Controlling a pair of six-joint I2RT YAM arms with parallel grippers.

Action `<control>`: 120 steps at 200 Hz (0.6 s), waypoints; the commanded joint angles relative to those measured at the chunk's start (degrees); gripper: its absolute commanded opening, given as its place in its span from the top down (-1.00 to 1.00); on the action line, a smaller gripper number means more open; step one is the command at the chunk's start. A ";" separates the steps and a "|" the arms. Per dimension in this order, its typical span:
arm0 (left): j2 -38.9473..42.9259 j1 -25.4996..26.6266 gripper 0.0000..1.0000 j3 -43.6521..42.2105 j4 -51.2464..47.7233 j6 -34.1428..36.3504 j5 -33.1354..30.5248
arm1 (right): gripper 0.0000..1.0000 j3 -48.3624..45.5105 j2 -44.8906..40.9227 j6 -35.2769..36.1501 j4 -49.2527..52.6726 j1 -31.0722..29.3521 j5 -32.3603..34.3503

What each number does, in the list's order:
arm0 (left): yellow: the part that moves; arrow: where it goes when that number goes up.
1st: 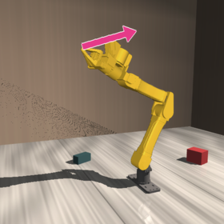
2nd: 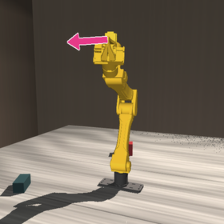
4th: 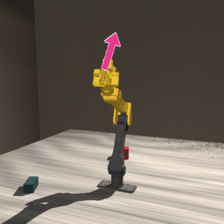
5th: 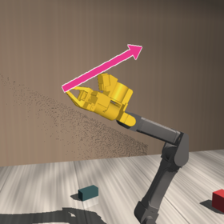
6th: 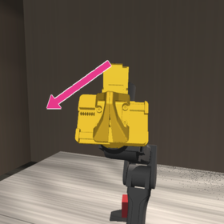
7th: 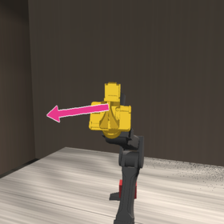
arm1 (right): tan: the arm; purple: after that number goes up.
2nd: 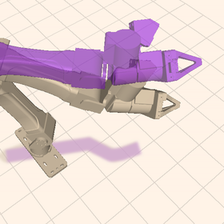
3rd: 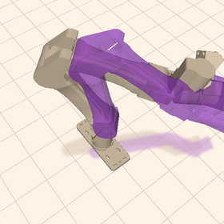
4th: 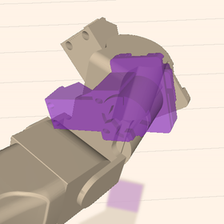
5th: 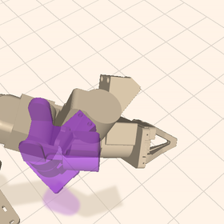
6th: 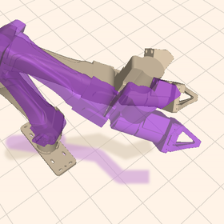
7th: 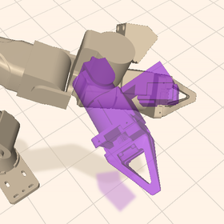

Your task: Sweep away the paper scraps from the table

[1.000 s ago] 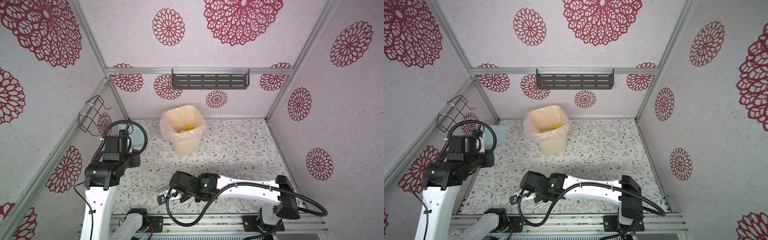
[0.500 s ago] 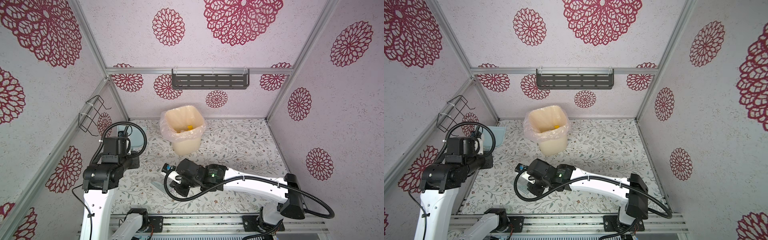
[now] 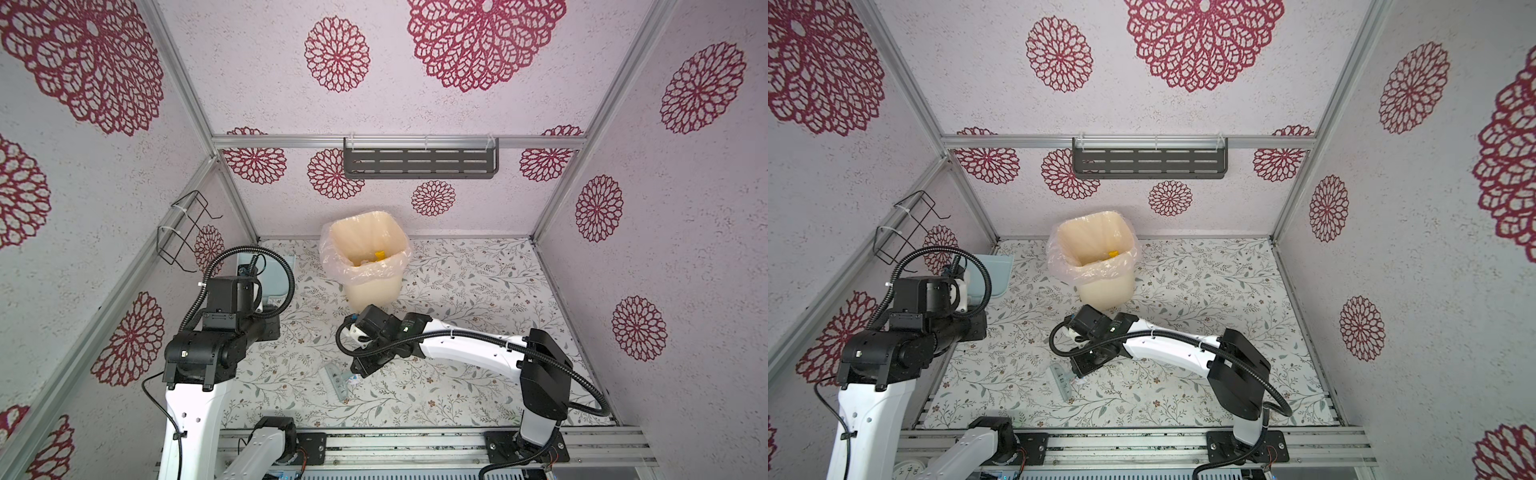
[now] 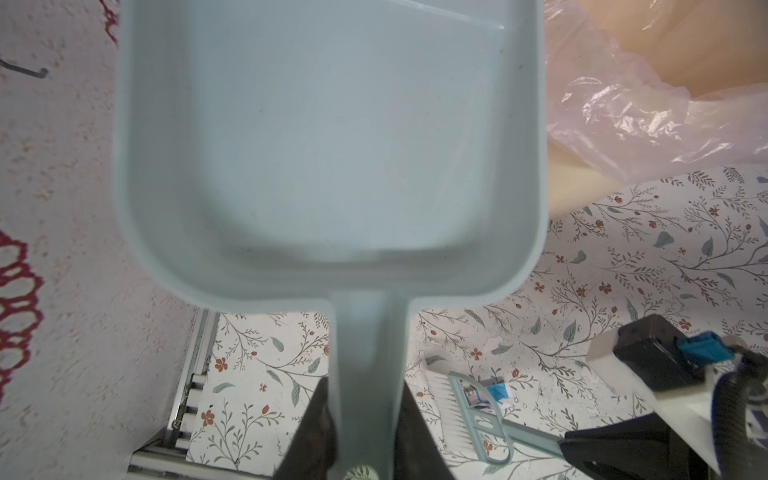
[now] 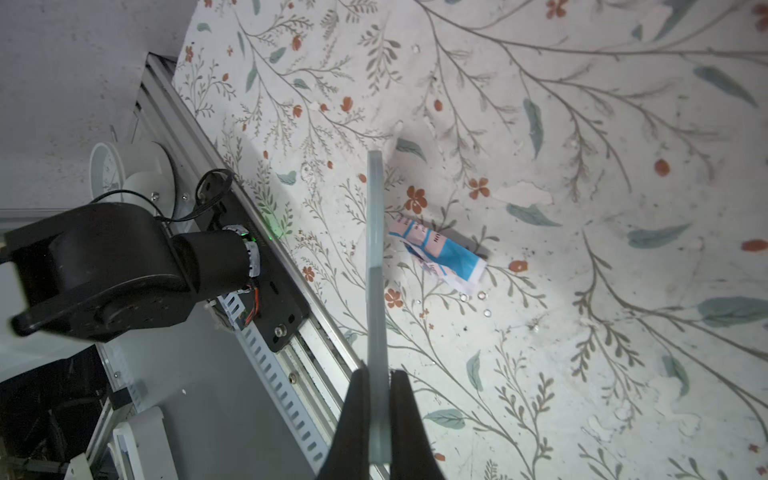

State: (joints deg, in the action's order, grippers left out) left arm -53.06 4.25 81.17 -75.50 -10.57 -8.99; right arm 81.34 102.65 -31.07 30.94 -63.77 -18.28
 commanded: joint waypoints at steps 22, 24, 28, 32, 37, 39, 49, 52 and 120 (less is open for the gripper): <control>0.52 8.63 1.00 -1.35 0.80 -2.78 1.20 | 1.00 -7.93 -8.48 -2.18 7.12 5.80 0.96; 0.46 9.25 1.00 -1.36 0.82 -2.96 0.89 | 1.00 -8.30 -8.75 -2.18 7.29 6.05 0.92; 0.29 10.43 1.00 -1.44 0.75 -3.40 0.39 | 1.00 -9.01 -9.28 -2.03 7.70 6.60 0.94; 0.12 11.77 1.00 -1.51 0.79 -3.58 0.15 | 1.00 -9.63 -9.78 -1.84 8.28 7.07 1.12; -0.09 13.36 1.00 -1.61 0.74 -3.80 0.08 | 1.00 -10.34 -10.46 -1.60 8.80 7.70 1.41; -0.18 13.93 1.00 -1.67 0.72 -3.97 -0.05 | 1.00 -10.64 -10.74 -1.51 9.08 7.92 1.48; -0.55 16.85 1.00 -1.94 0.57 -4.92 -0.41 | 1.00 -11.97 -12.24 -1.00 10.34 9.30 1.87; -0.70 17.60 1.00 -1.98 0.49 -5.09 -0.37 | 1.00 -12.35 -12.68 -0.94 10.71 9.64 1.99; -2.83 35.74 1.00 -7.36 1.15 -11.57 1.72 | 1.00 -16.30 -20.57 5.05 19.86 20.21 6.23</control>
State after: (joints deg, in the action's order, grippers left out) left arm -55.07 35.00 76.12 -75.64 -18.24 -8.43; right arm 65.65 84.73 -29.74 43.40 -46.57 -16.62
